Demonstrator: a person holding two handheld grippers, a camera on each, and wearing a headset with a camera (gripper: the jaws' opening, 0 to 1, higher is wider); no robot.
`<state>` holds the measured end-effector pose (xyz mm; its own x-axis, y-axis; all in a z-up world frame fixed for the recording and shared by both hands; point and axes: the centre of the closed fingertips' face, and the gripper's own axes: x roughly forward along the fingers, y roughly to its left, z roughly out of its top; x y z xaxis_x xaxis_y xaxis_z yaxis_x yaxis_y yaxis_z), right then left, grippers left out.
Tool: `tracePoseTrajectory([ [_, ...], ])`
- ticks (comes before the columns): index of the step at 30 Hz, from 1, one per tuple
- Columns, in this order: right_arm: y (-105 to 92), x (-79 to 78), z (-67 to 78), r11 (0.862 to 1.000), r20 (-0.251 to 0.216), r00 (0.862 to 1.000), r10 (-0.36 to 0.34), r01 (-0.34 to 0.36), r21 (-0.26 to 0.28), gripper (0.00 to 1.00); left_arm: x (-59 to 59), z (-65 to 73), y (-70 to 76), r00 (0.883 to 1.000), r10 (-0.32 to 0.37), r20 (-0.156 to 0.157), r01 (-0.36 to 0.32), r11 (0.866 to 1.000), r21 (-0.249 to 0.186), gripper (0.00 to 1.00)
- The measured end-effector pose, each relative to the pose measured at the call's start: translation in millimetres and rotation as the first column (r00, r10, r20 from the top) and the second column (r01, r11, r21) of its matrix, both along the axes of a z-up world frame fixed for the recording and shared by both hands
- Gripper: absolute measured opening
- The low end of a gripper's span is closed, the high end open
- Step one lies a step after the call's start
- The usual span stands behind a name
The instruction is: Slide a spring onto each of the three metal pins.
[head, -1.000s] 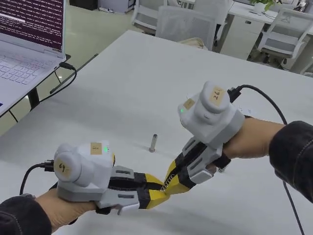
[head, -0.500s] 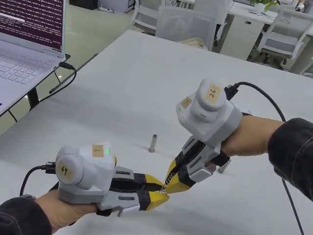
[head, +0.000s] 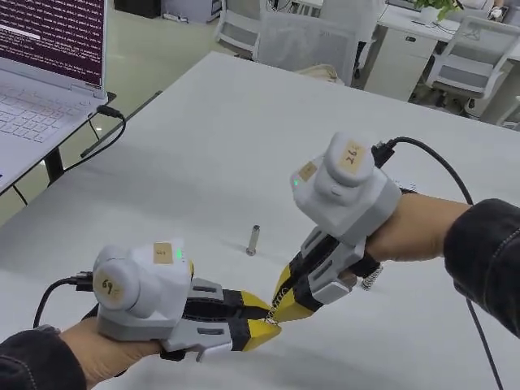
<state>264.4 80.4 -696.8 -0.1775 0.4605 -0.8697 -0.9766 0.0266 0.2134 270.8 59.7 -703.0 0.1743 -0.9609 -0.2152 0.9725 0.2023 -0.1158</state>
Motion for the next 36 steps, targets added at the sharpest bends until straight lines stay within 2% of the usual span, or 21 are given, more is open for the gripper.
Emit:
tracePoseTrajectory([
  [11,-1.2,2.0,0.5,1.000,0.010,1.000,0.000,0.000,-0.017,0.07,1.6,1.2,0.7,1.000,0.010,0.004,-0.010,1.000,-0.002,0.05],
  [17,-2.8,4.4,0.4,1.000,0.016,1.000,-0.003,0.004,-0.025,0.07,0.3,3.3,1.3,1.000,0.012,-0.016,-0.012,1.000,-0.019,0.15],
  [19,-2.6,5.0,0.5,1.000,0.017,1.000,-0.003,0.003,-0.025,0.07,-0.1,3.5,1.7,0.999,0.017,-0.031,-0.018,1.000,-0.022,0.22],
  [23,-2.1,5.4,0.6,1.000,0.018,1.000,-0.002,0.003,-0.024,0.07,-0.2,3.5,1.8,0.999,0.025,-0.035,-0.026,0.999,-0.023,0.31],
  [25,-2.4,6.0,0.3,1.000,0.021,1.000,-0.002,0.002,-0.026,0.07,0.0,3.6,2.0,0.999,0.026,-0.028,-0.027,0.999,-0.022,0.32],
  [27,-2.4,5.9,0.3,1.000,0.020,1.000,-0.002,0.002,-0.025,0.07,1.1,3.4,2.3,0.999,0.035,-0.027,-0.035,0.999,-0.021,0.37],
  [29,-2.7,6.6,0.5,1.000,0.023,1.000,-0.003,0.003,-0.025,0.07,2.9,3.7,3.0,0.999,0.042,-0.014,-0.042,0.999,-0.022,0.41],
  [30,-2.6,6.6,0.8,1.000,0.022,1.000,-0.003,0.004,-0.024,0.07,4.7,3.4,3.4,0.998,0.054,-0.016,-0.055,0.998,-0.020,0.47],
  [36,-2.7,8.3,1.5,1.000,0.027,1.000,-0.004,0.004,-0.022,0.08,5.8,2.8,4.1,0.998,0.067,-0.018,-0.068,0.998,-0.019,0.57],
])
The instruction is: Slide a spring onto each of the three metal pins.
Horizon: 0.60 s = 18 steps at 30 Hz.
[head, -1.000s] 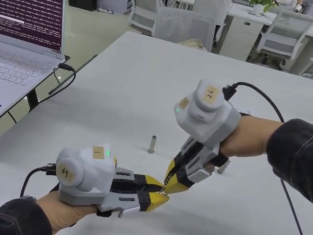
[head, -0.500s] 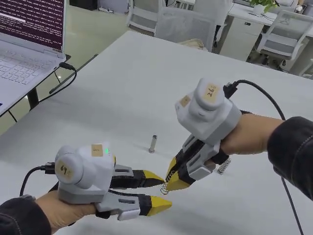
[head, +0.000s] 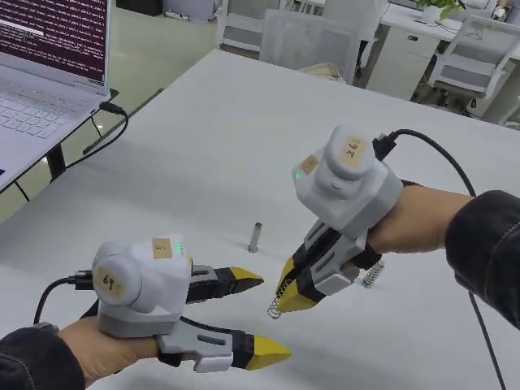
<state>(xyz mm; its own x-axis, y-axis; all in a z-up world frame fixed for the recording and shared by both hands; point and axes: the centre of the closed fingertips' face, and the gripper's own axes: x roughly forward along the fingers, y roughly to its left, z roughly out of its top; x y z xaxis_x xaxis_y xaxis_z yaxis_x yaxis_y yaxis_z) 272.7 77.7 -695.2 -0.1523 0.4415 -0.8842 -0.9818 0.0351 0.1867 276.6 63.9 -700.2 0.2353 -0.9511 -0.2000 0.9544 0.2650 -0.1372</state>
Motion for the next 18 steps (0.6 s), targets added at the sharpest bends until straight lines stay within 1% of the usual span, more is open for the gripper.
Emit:
tracePoseTrajectory([
  [1,0.1,0.0,0.2,1.000,0.000,1.000,0.001,-0.001,0.001,0.08,0.8,-0.1,0.2,1.000,0.005,-0.001,-0.005,1.000,0.001,0.60],
  [2,0.4,0.2,0.5,1.000,0.001,1.000,0.001,-0.001,0.003,0.08,1.5,-1.1,0.6,1.000,0.013,-0.013,-0.013,1.000,0.005,0.64],
  [3,0.4,0.1,0.6,1.000,0.001,1.000,0.001,-0.001,0.002,0.08,2.1,-1.6,1.0,1.000,0.017,-0.013,-0.017,1.000,0.008,0.66],
  [8,0.9,0.4,0.9,1.000,0.003,1.000,0.002,-0.002,0.004,0.08,5.6,-4.0,3.3,0.999,0.041,-0.019,-0.041,0.999,0.018,0.75],
  [9,1.0,0.5,1.0,1.000,0.004,1.000,0.002,-0.002,0.005,0.08,5.7,-4.0,3.5,0.999,0.043,-0.028,-0.043,0.999,0.015,0.77],
  [10,1.0,0.7,1.0,1.000,0.004,1.000,0.001,-0.001,0.005,0.08,6.0,-3.9,3.7,0.999,0.045,-0.027,-0.044,0.999,0.014,0.77],
  [11,0.8,0.7,1.0,1.000,0.004,1.000,0.001,-0.001,0.004,0.08,7.4,-4.0,4.2,0.998,0.052,-0.022,-0.052,0.999,0.015,0.81],
  [12,0.8,0.9,1.1,1.000,0.005,1.000,0.002,-0.002,0.003,0.08,8.2,-4.7,4.7,0.998,0.060,-0.030,-0.059,0.998,0.016,0.83],
  [13,0.7,1.1,1.2,1.000,0.006,1.000,0.002,-0.002,0.003,0.08,8.7,-4.9,5.2,0.997,0.064,-0.032,-0.063,0.998,0.017,0.84],
  [14,0.7,1.2,1.3,1.000,0.005,1.000,0.002,-0.002,0.004,0.08,9.9,-4.4,5.7,0.997,0.071,-0.024,-0.071,0.997,0.014,0.85],
  [17,0.8,2.1,1.1,1.000,0.006,1.000,0.002,-0.002,0.004,0.08,10.2,-4.9,7.1,0.997,0.075,-0.027,-0.074,0.997,0.015,0.88],
  [18,0.8,2.1,1.2,1.000,0.007,1.000,0.002,-0.002,0.004,0.08,10.9,-5.1,7.8,0.997,0.080,-0.019,-0.079,0.997,0.019,0.89],
])
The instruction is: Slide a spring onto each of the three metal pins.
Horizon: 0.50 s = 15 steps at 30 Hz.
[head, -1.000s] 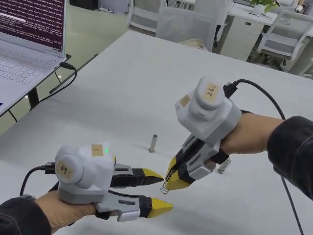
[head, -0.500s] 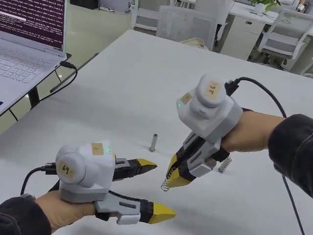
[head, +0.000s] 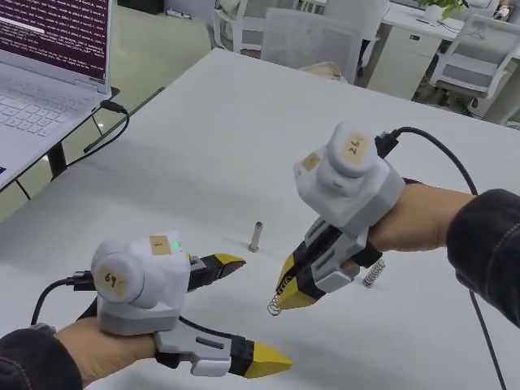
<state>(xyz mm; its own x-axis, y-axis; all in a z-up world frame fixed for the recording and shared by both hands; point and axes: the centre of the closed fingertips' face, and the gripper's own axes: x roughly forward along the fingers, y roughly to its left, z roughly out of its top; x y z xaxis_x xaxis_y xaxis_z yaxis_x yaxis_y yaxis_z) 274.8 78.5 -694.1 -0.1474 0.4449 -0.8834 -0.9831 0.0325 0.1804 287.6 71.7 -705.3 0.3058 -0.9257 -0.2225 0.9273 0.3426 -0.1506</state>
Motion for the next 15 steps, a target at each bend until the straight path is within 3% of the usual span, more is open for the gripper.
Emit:
tracePoseTrajectory([
  [1,0.1,0.5,0.2,1.000,0.002,1.000,0.000,0.000,0.001,0.08,0.2,0.4,0.4,1.000,0.004,0.000,-0.004,1.000,-0.003,0.93],
  [15,-0.1,7.2,3.8,1.000,0.007,1.000,-0.001,0.001,0.000,0.08,7.2,-0.1,23.5,0.997,0.071,0.033,-0.072,0.997,0.011,0.93],
])
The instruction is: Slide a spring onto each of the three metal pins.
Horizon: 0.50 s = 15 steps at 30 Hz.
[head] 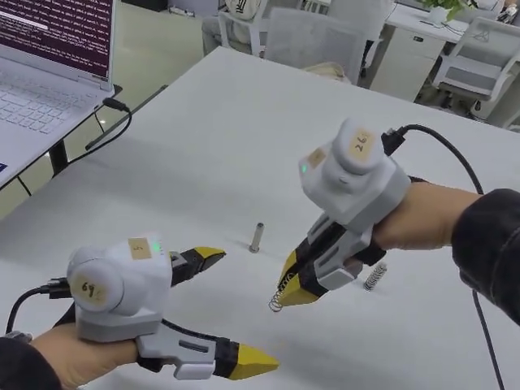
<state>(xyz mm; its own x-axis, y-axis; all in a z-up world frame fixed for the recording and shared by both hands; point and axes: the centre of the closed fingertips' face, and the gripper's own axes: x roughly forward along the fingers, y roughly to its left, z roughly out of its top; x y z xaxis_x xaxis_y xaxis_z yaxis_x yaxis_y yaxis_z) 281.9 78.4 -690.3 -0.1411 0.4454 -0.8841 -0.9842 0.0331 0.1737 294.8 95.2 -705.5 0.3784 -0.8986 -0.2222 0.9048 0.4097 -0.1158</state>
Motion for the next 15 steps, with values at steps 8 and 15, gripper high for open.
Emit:
tracePoseTrajectory([
  [8,0.7,9.3,4.1,1.000,0.011,1.000,-0.007,0.007,0.002,0.08,1.5,-6.3,17.3,0.999,0.048,0.022,-0.048,0.999,0.021,0.94],
  [15,1.8,18.7,6.2,1.000,0.018,1.000,-0.018,0.018,0.001,0.08,4.1,-7.8,32.5,0.995,0.097,0.031,-0.097,0.995,0.017,0.94],
])
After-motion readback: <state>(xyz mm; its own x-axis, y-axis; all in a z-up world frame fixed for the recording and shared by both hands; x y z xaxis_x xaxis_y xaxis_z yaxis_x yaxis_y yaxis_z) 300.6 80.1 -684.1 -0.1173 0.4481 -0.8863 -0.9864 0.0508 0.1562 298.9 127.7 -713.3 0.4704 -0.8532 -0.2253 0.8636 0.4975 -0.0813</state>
